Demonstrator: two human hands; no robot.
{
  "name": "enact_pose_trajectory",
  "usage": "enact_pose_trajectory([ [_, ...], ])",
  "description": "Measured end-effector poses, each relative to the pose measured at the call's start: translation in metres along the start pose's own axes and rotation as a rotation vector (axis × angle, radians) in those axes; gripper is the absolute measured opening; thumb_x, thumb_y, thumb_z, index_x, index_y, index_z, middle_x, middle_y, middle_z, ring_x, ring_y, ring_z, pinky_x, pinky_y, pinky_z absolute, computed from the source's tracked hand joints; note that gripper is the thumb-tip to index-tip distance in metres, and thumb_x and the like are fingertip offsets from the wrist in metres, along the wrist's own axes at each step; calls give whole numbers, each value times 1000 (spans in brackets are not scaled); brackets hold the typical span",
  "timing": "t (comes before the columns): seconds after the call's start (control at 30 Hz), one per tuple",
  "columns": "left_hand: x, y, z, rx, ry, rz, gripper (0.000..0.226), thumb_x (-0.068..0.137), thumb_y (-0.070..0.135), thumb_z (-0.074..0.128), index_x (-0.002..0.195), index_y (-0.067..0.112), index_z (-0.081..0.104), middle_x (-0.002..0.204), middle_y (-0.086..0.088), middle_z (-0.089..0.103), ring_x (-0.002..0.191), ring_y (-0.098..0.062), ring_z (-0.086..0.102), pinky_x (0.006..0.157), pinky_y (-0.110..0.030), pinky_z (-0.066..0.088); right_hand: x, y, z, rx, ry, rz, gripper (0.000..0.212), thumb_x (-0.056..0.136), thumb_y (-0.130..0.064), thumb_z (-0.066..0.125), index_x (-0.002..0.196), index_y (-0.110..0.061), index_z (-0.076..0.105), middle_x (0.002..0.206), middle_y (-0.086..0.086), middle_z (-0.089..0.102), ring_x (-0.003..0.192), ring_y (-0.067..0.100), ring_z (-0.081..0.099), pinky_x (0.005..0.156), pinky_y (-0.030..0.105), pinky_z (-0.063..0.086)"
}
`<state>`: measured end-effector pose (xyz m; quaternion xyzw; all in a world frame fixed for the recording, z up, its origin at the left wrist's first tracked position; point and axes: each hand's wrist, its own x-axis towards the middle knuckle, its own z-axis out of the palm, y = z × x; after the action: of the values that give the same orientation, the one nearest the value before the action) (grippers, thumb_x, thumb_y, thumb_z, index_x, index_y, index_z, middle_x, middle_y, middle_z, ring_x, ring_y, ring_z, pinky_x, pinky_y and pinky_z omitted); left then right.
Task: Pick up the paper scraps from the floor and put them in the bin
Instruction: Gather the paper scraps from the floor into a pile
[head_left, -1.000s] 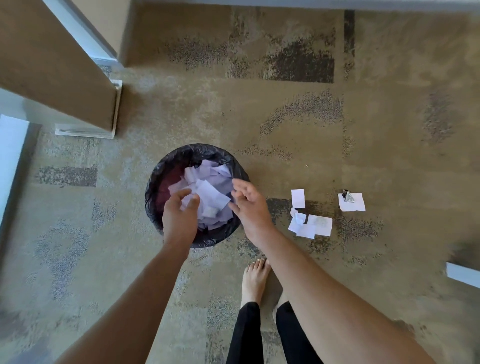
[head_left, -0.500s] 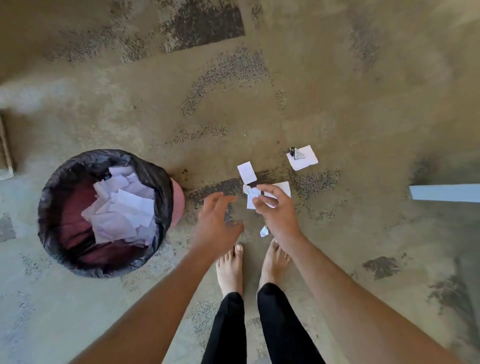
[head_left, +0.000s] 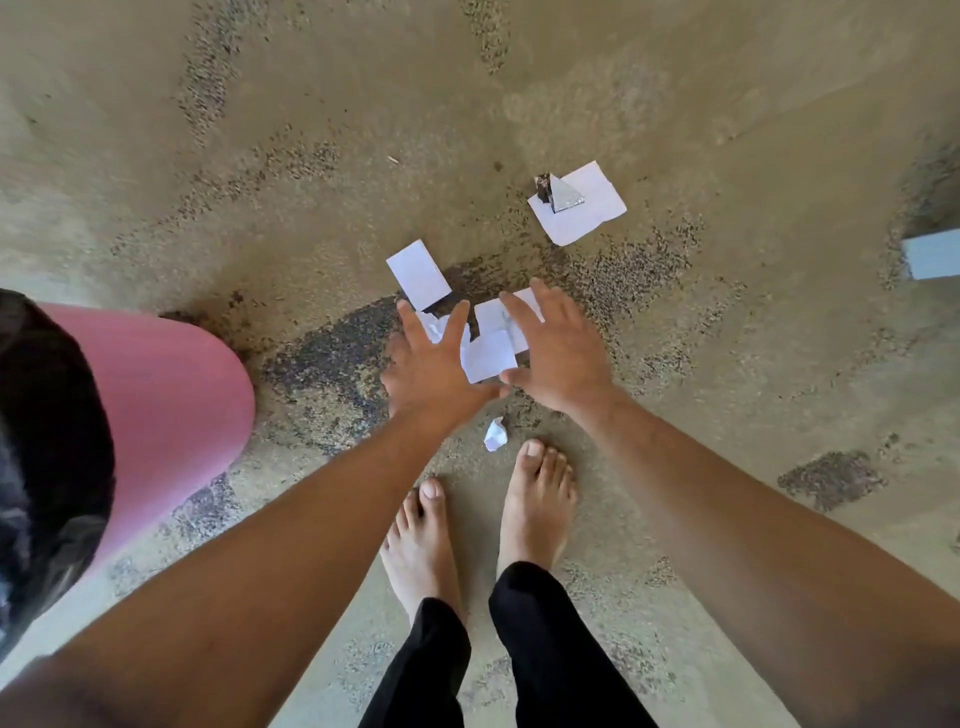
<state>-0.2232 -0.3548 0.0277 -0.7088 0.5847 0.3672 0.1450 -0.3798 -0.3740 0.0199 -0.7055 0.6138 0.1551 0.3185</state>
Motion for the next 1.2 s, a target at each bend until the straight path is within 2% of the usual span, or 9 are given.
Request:
enact_pose_trajectory([
  [0.07,8,4,14,66,27,-17,106,66,79,62,149,44,7,159,-21,-13,140,-46,15,98,-59,36,11,3,4,-62,-42,-16,105,76,-48,76,153,-36,5,163,3,-4,150,30,-3,117,54,20],
  [0.13,14,8,25,96,64,-29,98,70,74,63,148,43,13,159,-19,-8,139,-44,14,98,-57,36,18,5,7,-115,-25,-39,103,77,-49,74,152,-39,4,163,4,-3,149,32,0,115,56,20],
  [0.33,20,3,30,-74,182,42,55,85,24,69,135,26,46,153,-11,17,131,-38,22,96,-52,41,25,-3,15,-136,101,-98,79,78,-48,73,145,-37,31,148,8,31,131,31,32,96,52,41],
  [0.47,24,-2,26,-132,214,85,30,88,15,66,117,14,57,139,-15,35,120,-37,31,90,-46,42,25,-10,23,-68,121,-82,60,75,-31,79,127,-29,48,134,8,40,118,30,41,86,46,52],
  [0.57,29,-4,25,-133,227,129,19,85,11,68,101,8,58,121,-15,44,106,-35,44,78,-34,36,26,-12,23,4,124,-80,42,81,-25,74,117,-23,52,129,8,40,116,30,43,83,41,55],
  [0.73,33,-5,23,-190,190,129,16,82,7,69,90,6,55,111,-13,44,81,-33,53,66,-36,37,26,-12,19,23,77,-77,31,86,-19,69,113,-17,53,125,9,41,109,28,50,83,42,54],
  [0.97,27,-20,18,-175,132,125,41,83,18,74,118,17,52,126,-10,34,90,-32,55,75,-38,45,20,-13,21,32,35,-83,36,87,-18,68,119,-14,53,127,12,42,103,31,58,84,41,54],
  [1.07,27,-24,18,-243,166,73,48,77,20,80,115,15,50,126,-10,30,86,-30,51,81,-42,49,16,-13,26,35,28,-113,39,87,-13,68,122,-13,53,128,12,42,104,30,58,85,39,54],
  [1.2,27,-23,15,-263,158,80,40,77,12,79,104,11,49,122,-10,33,80,-29,51,77,-39,46,13,-13,28,98,31,-99,41,85,-5,69,123,-11,55,135,11,41,105,29,61,89,38,55],
])
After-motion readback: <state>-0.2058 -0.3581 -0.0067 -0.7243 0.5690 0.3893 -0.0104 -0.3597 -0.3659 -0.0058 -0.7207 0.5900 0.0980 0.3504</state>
